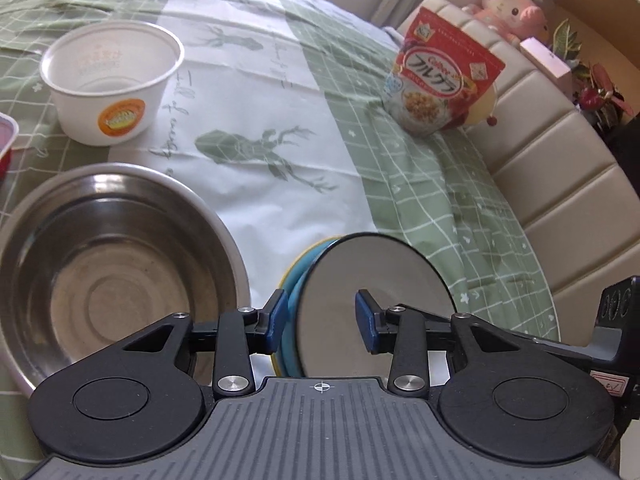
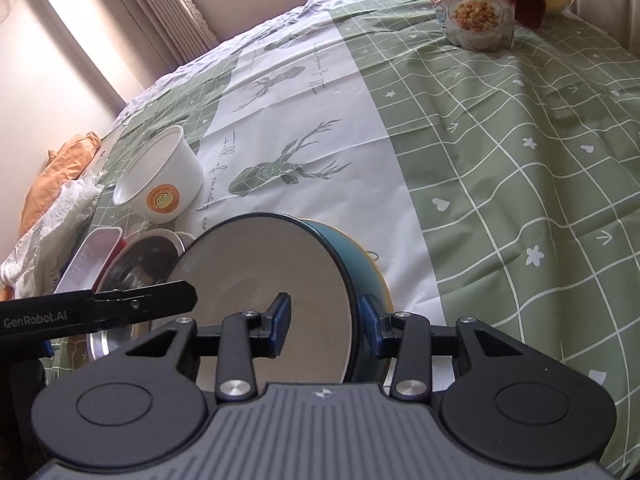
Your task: Organize plates and bowls
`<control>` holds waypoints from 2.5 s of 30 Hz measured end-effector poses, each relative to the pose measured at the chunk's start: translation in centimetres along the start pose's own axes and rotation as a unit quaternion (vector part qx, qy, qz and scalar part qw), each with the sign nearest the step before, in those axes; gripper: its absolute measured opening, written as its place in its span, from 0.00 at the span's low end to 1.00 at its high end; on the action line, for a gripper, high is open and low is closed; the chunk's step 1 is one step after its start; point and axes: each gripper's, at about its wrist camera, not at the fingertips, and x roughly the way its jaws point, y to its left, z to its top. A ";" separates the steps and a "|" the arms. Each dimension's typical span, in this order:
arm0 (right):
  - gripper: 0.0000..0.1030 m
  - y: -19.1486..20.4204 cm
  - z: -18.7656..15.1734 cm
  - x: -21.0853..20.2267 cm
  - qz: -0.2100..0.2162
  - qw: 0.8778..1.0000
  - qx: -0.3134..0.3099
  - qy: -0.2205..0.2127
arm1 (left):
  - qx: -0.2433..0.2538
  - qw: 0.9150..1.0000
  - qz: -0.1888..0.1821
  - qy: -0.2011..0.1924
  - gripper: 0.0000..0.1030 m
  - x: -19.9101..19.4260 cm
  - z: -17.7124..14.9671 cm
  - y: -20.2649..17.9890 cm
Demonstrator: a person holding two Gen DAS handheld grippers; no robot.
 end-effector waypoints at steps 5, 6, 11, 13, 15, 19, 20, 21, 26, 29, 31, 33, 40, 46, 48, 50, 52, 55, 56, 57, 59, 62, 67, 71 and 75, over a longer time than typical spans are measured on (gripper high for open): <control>0.38 0.4 -0.1 -0.4 -0.006 1.000 -0.010 -0.015 | 0.008 1.000 0.006 -0.009 0.29 -0.5 0.1 0.0; 0.38 0.4 -0.2 -0.4 -0.008 1.000 -0.013 -0.016 | 0.014 1.000 0.012 -0.009 0.29 -0.4 0.1 -0.1; 0.35 0.1 -0.3 -0.4 -0.008 1.000 -0.015 -0.014 | -0.002 1.000 0.004 -0.022 0.28 -1.0 0.2 0.8; 0.35 -0.1 -0.2 -0.8 -0.013 1.000 -0.013 -0.021 | -0.016 0.999 0.004 -0.038 0.28 -1.7 0.4 1.6; 0.35 -0.1 -0.2 -1.5 -0.033 0.999 -0.019 -0.039 | -0.032 0.998 0.007 -0.051 0.28 -2.3 0.6 2.6; 0.35 0.1 0.8 -2.4 -0.066 0.996 -0.031 -0.060 | -0.075 0.994 0.013 -0.075 0.28 -3.1 1.1 4.7; 0.35 0.2 1.0 -2.5 -0.070 0.995 -0.032 -0.061 | -0.091 0.992 0.013 -0.086 0.28 -3.4 1.1 5.5; 0.36 0.4 1.1 -2.5 -0.074 0.995 -0.037 -0.063 | -0.107 0.990 0.013 -0.095 0.28 -3.7 1.3 6.3; 0.39 3.4 2.8 -1.6 -0.070 0.993 -0.070 -0.057 | -0.180 0.973 0.022 -0.144 0.28 -5.4 2.4 10.6; 0.40 6.6 4.6 -0.1 -0.065 0.992 -0.100 -0.050 | -0.203 0.963 0.030 -0.172 0.28 -6.4 4.0 13.2; 0.41 8.8 6.1 1.2 -0.059 0.991 -0.114 -0.048 | -0.212 0.957 0.040 -0.193 0.28 -7.0 5.7 15.0; 0.44 11.1 7.8 2.8 -0.041 0.992 -0.117 -0.040 | -0.213 0.953 0.059 -0.209 0.28 -7.3 7.8 16.5; 0.46 17.5 13.2 11.9 -0.003 0.996 -0.087 0.023 | -0.199 0.958 0.104 -0.180 0.29 -3.0 13.3 20.8; 0.46 21.2 15.9 20.1 -0.007 0.994 -0.091 0.062 | -0.181 0.969 0.096 -0.140 0.29 1.5 14.2 22.6; 0.46 21.4 16.2 22.7 -0.006 0.993 -0.077 0.095 | -0.180 0.971 0.087 -0.132 0.29 2.4 14.3 23.0; 0.46 21.1 16.1 24.5 -0.007 0.991 -0.061 0.122 | -0.181 0.972 0.082 -0.124 0.29 3.1 14.4 23.3; 0.43 20.8 15.5 25.6 -0.011 0.988 -0.054 0.145 | -0.182 0.974 0.081 -0.110 0.29 3.8 14.4 23.6; 0.34 20.5 15.0 25.1 -0.008 0.986 -0.064 0.152 | -0.166 0.976 0.090 -0.110 0.29 3.3 14.4 23.0; 0.34 20.3 15.0 24.5 -0.001 0.986 -0.060 0.153 | -0.161 0.976 0.090 -0.111 0.29 2.9 14.4 22.7; 0.34 20.1 14.9 23.8 0.005 0.987 -0.057 0.153 | -0.155 0.977 0.087 -0.117 0.29 2.2 14.4 22.1; 0.34 19.9 14.9 21.6 0.016 0.987 -0.058 0.146 | -0.146 0.978 0.078 -0.129 0.29 0.7 14.2 20.9; 0.34 19.7 14.9 17.4 0.023 0.989 -0.073 0.123 | -0.130 0.979 0.062 -0.146 0.30 -1.9 13.9 18.3; 0.34 18.4 14.0 9.2 0.023 0.992 -0.085 0.086 | -0.100 0.982 0.038 -0.156 0.30 -5.9 12.6 12.6; 0.35 16.3 12.4 2.4 0.013 0.994 -0.102 0.046 | -0.073 0.986 0.005 -0.149 0.31 -7.9 11.1 8.1; 0.36 13.1 10.4 -2.6 -0.002 0.994 -0.104 0.022 | -0.026 0.991 -0.013 -0.128 0.33 -8.4 9.3 2.9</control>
